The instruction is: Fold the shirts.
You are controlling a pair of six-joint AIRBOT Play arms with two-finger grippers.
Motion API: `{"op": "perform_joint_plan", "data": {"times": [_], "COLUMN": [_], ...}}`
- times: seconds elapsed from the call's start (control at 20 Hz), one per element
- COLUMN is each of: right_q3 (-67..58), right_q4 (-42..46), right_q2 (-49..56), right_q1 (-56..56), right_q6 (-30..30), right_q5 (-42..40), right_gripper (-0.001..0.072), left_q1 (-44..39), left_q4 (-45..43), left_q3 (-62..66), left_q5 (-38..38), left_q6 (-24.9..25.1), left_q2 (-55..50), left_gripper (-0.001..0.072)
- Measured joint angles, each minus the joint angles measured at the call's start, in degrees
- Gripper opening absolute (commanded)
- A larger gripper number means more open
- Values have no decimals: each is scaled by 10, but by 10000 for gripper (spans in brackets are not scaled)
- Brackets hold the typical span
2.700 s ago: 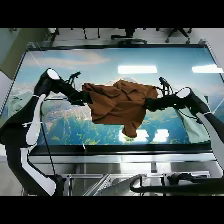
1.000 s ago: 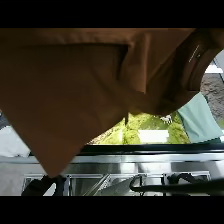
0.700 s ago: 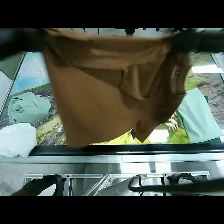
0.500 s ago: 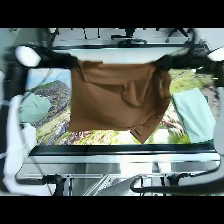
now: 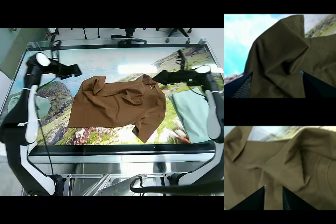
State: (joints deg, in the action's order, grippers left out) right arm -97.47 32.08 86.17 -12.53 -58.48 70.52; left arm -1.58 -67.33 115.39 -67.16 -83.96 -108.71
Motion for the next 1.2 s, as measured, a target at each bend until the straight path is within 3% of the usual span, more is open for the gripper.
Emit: {"op": "perform_joint_plan", "data": {"times": [0.2, 0.35, 0.65, 1.05, 1.2], "right_q3": [57, 166, 347, 383, 385], "right_q4": [82, 155, 203, 193, 191], "right_q2": [-88, -173, -250, -228, -224], "right_q1": [-49, -76, -98, -101, -102], "right_q6": [-50, -73, -90, -93, -93], "right_q5": [84, 100, 36, 5, 0], "right_gripper": [243, 244, 252, 251, 252], "left_q1": [60, 86, 101, 103, 103], "left_q4": [9, 13, 16, 88, 96], "left_q3": [-107, -243, -420, -451, -453], "left_q5": [-74, -91, -54, -61, -63], "left_q6": [15, 23, 33, 56, 66], "left_q2": [87, 147, 173, 113, 104], "left_gripper": [672, 672, 672, 663, 244]}}
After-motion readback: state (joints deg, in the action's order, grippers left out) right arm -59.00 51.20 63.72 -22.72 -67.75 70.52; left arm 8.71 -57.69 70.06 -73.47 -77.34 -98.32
